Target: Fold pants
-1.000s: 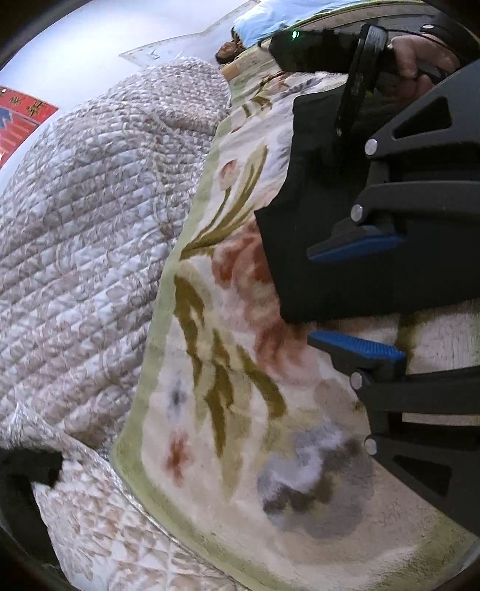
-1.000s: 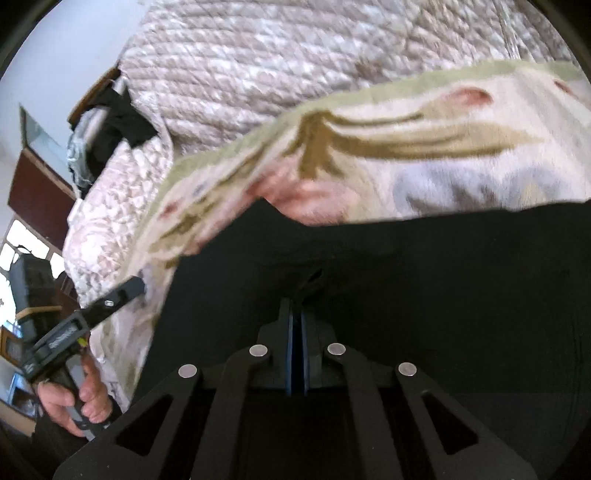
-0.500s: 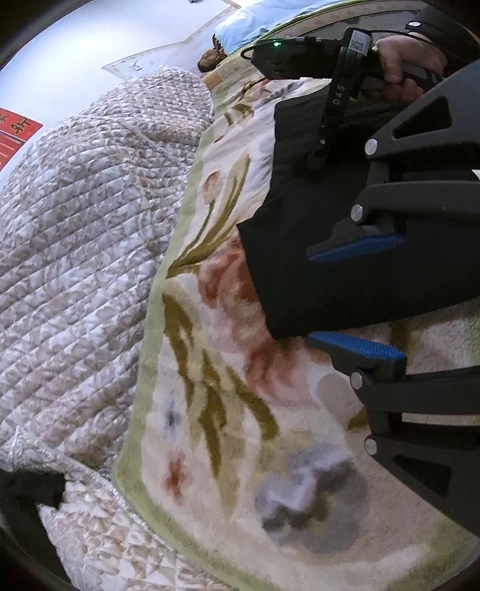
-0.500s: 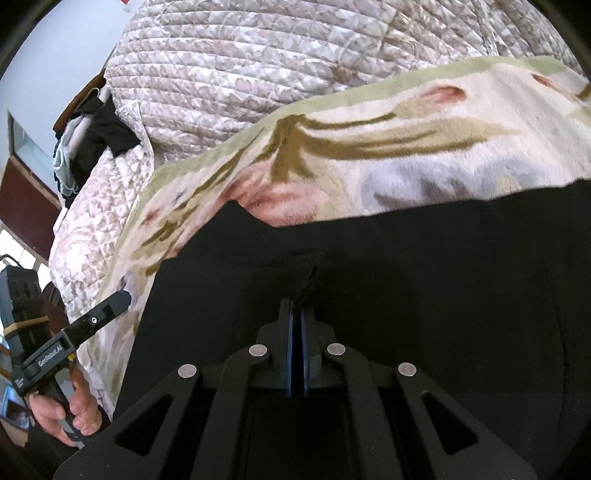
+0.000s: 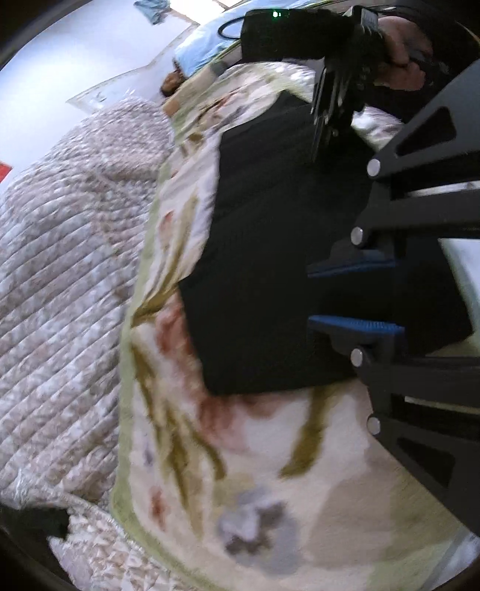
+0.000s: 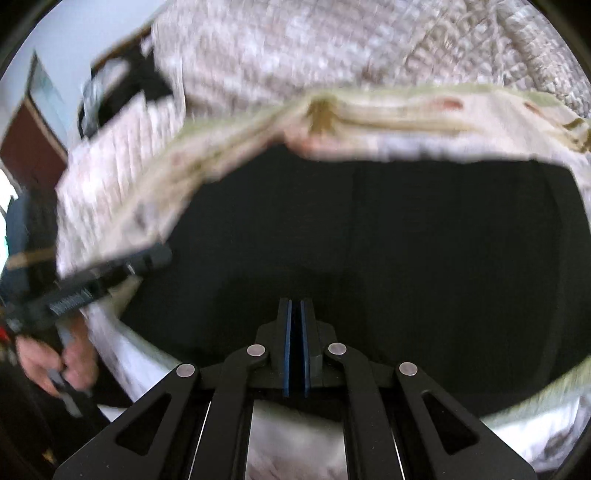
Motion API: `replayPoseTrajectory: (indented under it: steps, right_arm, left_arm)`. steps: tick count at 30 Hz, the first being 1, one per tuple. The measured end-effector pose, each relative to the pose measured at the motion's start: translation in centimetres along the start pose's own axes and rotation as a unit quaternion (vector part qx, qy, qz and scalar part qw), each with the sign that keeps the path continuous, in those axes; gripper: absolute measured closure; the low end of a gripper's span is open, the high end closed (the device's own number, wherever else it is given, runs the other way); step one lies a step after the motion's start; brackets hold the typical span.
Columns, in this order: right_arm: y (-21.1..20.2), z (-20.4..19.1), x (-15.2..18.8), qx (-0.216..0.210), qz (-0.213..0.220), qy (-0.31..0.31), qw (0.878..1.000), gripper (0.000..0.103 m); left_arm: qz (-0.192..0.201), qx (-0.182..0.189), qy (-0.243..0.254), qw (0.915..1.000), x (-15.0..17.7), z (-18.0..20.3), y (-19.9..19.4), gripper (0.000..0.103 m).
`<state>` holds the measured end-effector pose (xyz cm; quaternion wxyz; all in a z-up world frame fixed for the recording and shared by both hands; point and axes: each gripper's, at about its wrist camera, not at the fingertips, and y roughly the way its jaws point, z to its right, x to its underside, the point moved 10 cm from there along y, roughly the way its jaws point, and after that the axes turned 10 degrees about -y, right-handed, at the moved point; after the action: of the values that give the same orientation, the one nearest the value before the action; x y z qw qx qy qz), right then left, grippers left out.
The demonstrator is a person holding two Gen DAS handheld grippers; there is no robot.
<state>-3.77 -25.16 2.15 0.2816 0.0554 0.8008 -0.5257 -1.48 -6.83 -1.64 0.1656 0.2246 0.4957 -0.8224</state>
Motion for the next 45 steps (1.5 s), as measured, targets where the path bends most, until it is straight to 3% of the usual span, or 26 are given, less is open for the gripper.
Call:
replayPoseTrajectory:
  steps: [5, 10, 14, 17, 20, 27, 32, 45]
  right_arm:
    - [-1.2, 0.6, -1.6, 0.023, 0.019, -0.009, 1.0, 0.094]
    - [-0.4, 1.0, -5.7, 0.038, 0.033, -0.036, 0.998, 0.076]
    - [1.8, 1.4, -9.0, 0.03, 0.038, -0.027, 0.998, 0.076]
    - [3.6, 1.3, -9.9, 0.031, 0.025, -0.032, 0.999, 0.076]
    - [6.1, 2.9, -9.2, 0.06, -0.01, -0.023, 0.998, 0.076]
    - [4.2, 3.2, -8.7, 0.05, 0.011, -0.002, 0.999, 0.077]
    - [2.1, 1.3, -7.5, 0.054, 0.029, -0.029, 0.998, 0.077]
    - [-1.3, -1.9, -2.3, 0.065, 0.04, -0.064, 0.995, 0.077]
  left_arm:
    - [-0.003, -0.013, 0.006, 0.9999, 0.5, 0.4, 0.1, 0.081]
    - [0.001, -0.048, 0.005, 0.9988, -3.3, -0.6, 1.0, 0.08]
    - [0.012, -0.057, -0.014, 0.9982, -7.1, -1.6, 2.5, 0.08]
    - [0.005, -0.054, -0.028, 0.9981, -8.2, -2.1, 4.4, 0.08]
    - [-0.008, -0.057, -0.039, 0.9976, -8.0, -2.6, 6.5, 0.08]
    - [0.007, -0.061, -0.038, 0.9974, -8.0, -2.2, 5.3, 0.079]
    - [0.017, -0.062, -0.025, 0.9976, -7.2, -1.1, 3.9, 0.079]
    - [0.023, -0.043, -0.007, 0.9988, -1.2, 0.4, -0.3, 0.079]
